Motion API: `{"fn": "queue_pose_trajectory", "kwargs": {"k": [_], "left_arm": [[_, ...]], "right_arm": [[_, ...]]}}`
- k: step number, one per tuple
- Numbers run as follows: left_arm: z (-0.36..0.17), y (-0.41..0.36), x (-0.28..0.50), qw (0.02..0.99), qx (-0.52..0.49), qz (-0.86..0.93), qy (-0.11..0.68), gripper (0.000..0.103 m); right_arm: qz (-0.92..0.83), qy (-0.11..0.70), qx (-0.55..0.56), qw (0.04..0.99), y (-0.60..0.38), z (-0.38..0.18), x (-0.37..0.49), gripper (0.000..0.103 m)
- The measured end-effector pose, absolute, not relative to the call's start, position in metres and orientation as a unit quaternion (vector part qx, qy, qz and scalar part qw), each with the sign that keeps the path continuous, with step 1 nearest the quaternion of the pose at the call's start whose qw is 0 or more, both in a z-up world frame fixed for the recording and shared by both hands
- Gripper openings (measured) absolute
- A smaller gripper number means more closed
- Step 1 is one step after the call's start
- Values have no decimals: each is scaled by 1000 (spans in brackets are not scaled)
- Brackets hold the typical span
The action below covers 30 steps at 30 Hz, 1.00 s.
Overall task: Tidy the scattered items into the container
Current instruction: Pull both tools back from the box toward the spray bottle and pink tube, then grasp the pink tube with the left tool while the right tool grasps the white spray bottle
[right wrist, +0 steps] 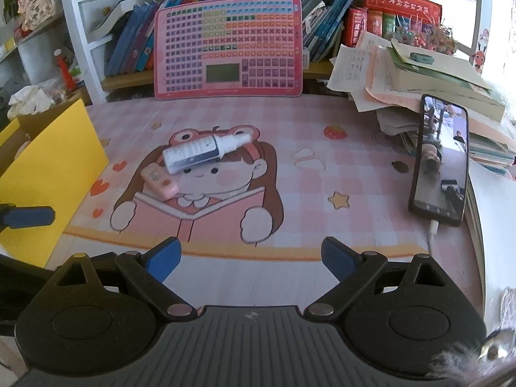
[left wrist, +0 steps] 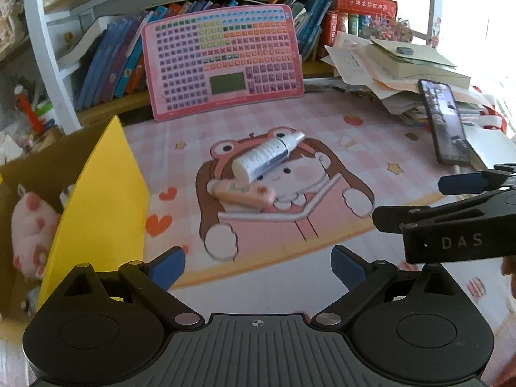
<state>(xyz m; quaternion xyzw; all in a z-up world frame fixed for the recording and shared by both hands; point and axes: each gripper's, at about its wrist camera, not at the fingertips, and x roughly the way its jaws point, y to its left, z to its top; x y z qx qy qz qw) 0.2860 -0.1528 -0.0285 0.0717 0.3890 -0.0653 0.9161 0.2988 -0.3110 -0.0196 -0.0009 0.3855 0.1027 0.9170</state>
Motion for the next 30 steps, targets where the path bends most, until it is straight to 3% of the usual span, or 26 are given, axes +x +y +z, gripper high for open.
{"fn": "queue_pose_trajectory", "kwargs": {"k": [7,17,25,30], "left_arm": [[-38,-167,319,920,89,-50,379,98],[-54,-157,368,919,26,11,393,96],[-65,-161,394,917,25,25,397,74],[-72,-149,398,906,3,42,421,54]], "right_arm": [[111,378,2,919,-311,-18,325,94],[125,373,15,919,-309,-14,366,94],[119,375,29,919,-315,-14,388,94],[124,381,33,916,-310,-19,397,94]]}}
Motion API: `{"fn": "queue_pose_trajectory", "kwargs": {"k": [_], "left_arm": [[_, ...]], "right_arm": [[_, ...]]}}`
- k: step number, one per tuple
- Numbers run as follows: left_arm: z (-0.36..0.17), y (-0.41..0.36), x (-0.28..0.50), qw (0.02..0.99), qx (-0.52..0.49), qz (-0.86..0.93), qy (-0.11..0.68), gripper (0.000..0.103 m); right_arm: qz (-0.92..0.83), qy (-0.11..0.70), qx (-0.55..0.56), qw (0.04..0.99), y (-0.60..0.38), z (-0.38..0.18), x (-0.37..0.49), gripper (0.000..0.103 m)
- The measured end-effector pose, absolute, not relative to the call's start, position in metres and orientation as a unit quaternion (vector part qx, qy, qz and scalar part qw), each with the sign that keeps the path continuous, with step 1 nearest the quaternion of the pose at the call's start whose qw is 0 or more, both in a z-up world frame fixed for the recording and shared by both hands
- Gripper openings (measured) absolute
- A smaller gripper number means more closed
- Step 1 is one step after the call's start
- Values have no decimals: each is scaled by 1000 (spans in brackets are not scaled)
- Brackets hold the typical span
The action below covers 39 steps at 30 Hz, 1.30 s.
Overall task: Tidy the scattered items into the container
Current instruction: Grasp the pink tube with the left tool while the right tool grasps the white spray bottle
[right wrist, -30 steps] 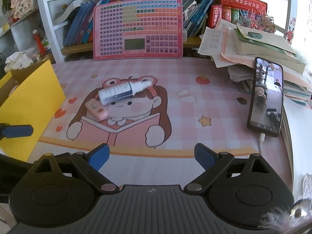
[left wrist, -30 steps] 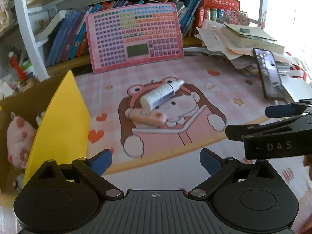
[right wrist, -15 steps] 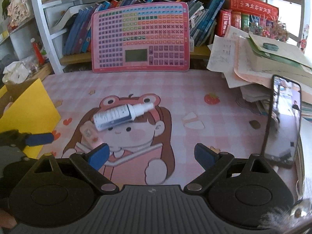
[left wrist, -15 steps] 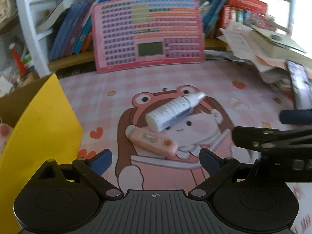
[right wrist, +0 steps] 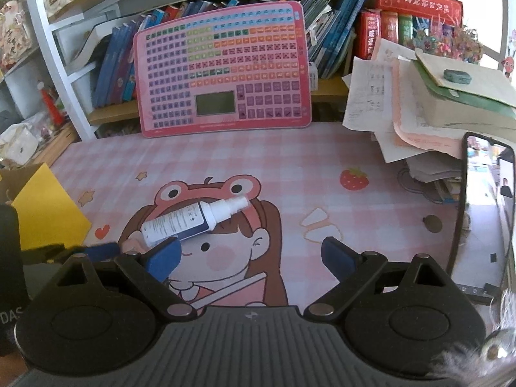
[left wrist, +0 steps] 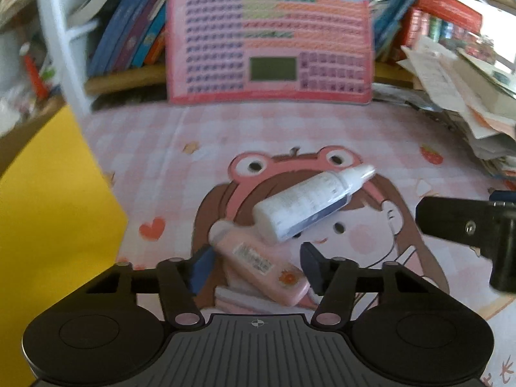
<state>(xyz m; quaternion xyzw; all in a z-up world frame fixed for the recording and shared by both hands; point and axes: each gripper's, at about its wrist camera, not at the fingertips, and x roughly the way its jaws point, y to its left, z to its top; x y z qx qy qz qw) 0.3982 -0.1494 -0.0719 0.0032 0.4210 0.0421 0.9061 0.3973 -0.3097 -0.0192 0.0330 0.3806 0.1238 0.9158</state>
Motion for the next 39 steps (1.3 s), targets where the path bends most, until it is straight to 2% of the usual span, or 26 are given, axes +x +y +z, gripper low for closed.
{"fn": "queue_pose_trajectory", "kwargs": {"k": [2,4,10,14,20,23,24,25,28,30,39], "left_arm": [[-72,-143,393,905,-8,58,421,43],[-72,-140,390,907,-7,60,416,39],[-72,-137,395,909,1,62,412,38],[-73,-140,396,909,9,60,413,24],[-73,-141,390,905,15,60,421,23],[-72,-140,384,903,23,44,427,23],[-72,-139,382,903,29,36,428,23],[-71,-138,379,902,34,28,429,23],[-68,-136,369,902,29,11,430,23],[-63,-134,362,903,14,-1,429,23],[-49,-136,338,901,-35,-45,430,23]], "right_arm": [[128,383,37,914,-305,-22,401,94],[134,388,42,911,-300,-25,405,94],[143,402,53,903,-267,-50,426,91],[140,434,66,887,-246,-68,447,82],[105,472,87,871,-234,-83,471,73],[105,456,34,883,-221,-83,470,62],[115,450,16,885,-218,-83,468,53],[126,445,-1,887,-216,-83,465,48],[155,440,-29,884,-219,-80,455,38],[171,446,-24,878,-228,-75,449,34],[188,441,-14,877,-274,-54,399,33]]}}
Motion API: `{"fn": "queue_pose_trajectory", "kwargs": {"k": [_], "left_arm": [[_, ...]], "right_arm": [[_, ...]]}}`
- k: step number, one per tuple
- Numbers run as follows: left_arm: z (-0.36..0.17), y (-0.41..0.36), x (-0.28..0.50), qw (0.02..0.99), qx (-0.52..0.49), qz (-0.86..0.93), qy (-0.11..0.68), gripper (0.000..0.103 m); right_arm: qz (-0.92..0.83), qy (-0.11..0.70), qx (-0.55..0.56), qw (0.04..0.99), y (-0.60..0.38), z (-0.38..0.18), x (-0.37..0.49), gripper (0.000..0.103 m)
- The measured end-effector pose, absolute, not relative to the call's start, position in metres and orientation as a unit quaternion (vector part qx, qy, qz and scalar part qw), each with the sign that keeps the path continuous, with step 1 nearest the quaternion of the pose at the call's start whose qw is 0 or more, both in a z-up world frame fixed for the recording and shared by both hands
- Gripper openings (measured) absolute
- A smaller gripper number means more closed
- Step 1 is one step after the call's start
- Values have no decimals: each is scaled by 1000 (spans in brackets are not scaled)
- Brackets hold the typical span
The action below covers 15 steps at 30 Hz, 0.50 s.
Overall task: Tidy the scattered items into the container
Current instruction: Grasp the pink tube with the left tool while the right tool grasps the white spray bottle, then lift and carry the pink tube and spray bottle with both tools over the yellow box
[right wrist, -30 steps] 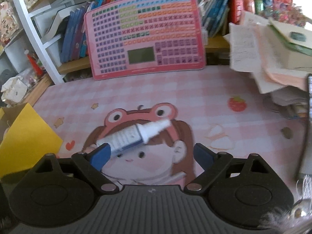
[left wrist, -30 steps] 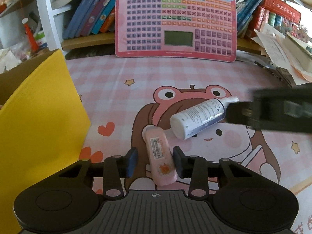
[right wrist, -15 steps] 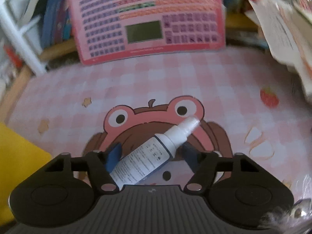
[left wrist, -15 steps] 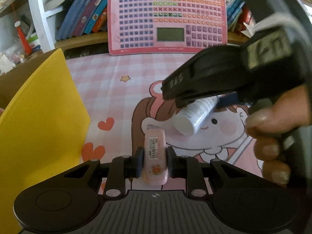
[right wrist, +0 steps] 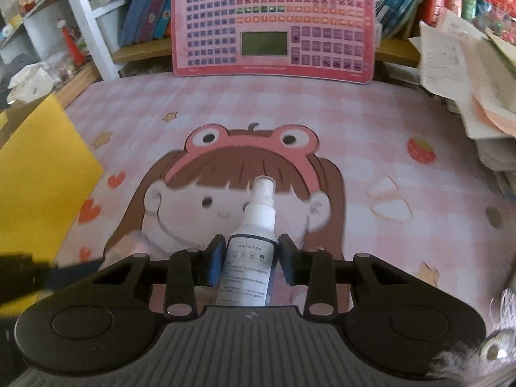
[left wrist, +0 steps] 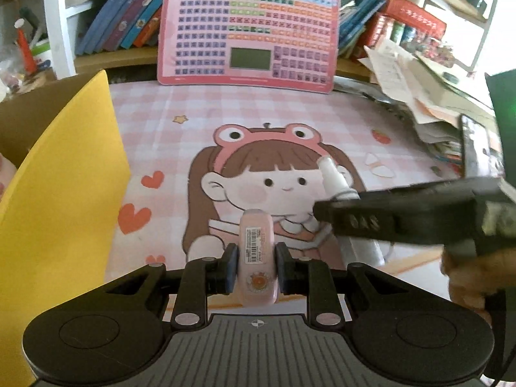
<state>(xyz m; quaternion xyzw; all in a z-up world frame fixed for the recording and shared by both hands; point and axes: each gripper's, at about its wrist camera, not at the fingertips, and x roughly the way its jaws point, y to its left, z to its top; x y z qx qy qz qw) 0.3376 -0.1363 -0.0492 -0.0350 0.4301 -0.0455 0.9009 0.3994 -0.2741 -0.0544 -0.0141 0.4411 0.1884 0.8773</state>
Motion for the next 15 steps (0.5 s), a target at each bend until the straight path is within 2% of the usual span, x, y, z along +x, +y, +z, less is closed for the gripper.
{"fn": "queue_pose_trajectory", "kwargs": {"k": [7,15], "left_arm": [[-39,-138,321,901,-57,-57,426,23],[-31,-138,306,904,-66,-56,419,23]], "right_arm": [[197,437,-7,878,-289,-43,361,33],[196,453,-19,869,-284,-57,346,33]]}}
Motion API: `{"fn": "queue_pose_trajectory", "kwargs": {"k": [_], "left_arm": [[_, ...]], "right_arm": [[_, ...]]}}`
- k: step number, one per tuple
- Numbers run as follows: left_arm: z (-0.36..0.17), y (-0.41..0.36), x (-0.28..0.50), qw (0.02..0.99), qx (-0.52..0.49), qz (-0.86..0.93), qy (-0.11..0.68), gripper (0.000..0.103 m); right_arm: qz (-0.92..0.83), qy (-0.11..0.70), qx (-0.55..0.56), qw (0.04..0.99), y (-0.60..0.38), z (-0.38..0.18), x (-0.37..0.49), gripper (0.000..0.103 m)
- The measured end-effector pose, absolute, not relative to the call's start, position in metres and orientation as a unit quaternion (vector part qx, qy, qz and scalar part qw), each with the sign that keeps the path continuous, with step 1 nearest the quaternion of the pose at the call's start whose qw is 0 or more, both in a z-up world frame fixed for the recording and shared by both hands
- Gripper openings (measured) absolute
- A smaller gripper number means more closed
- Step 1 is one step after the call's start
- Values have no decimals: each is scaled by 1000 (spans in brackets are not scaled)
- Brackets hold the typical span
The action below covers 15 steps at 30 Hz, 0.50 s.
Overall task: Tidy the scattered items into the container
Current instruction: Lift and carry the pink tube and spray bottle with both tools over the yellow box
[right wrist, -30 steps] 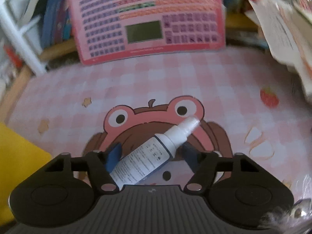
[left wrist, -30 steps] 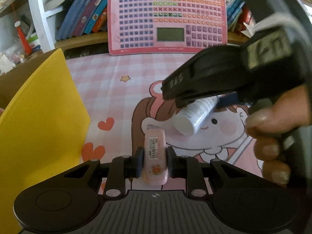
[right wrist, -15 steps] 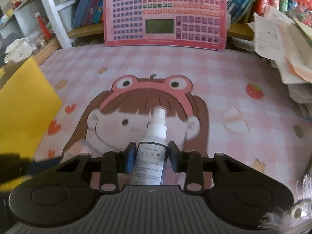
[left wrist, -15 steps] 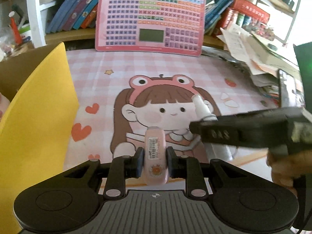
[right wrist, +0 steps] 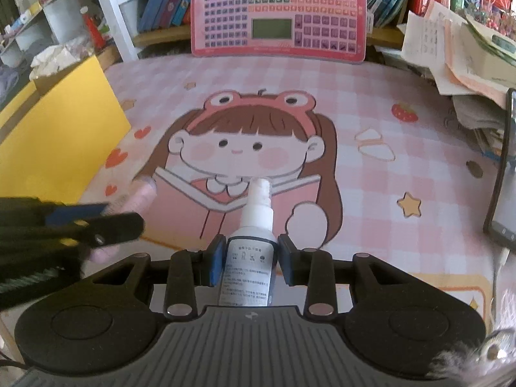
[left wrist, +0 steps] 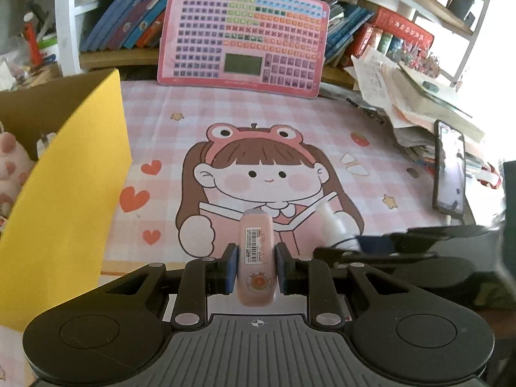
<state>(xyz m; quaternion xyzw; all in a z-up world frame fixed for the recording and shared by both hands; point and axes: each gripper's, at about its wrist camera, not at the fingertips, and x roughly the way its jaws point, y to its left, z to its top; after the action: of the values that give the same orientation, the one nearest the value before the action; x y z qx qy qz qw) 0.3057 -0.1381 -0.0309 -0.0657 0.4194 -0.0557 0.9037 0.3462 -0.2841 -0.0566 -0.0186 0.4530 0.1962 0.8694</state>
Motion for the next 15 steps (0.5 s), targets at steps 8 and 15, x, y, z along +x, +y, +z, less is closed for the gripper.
{"fn": "queue_pose_trajectory", "kwargs": {"k": [8,15], "left_arm": [[-23,-137,286,905,-68,-63,415,23],[-12,-132,258,908,-81,-71,404,23]], "right_arm": [[213,442,-42,870,-283,-59,339,32],[215,437,-30,873,-288,-46,318,32]]}}
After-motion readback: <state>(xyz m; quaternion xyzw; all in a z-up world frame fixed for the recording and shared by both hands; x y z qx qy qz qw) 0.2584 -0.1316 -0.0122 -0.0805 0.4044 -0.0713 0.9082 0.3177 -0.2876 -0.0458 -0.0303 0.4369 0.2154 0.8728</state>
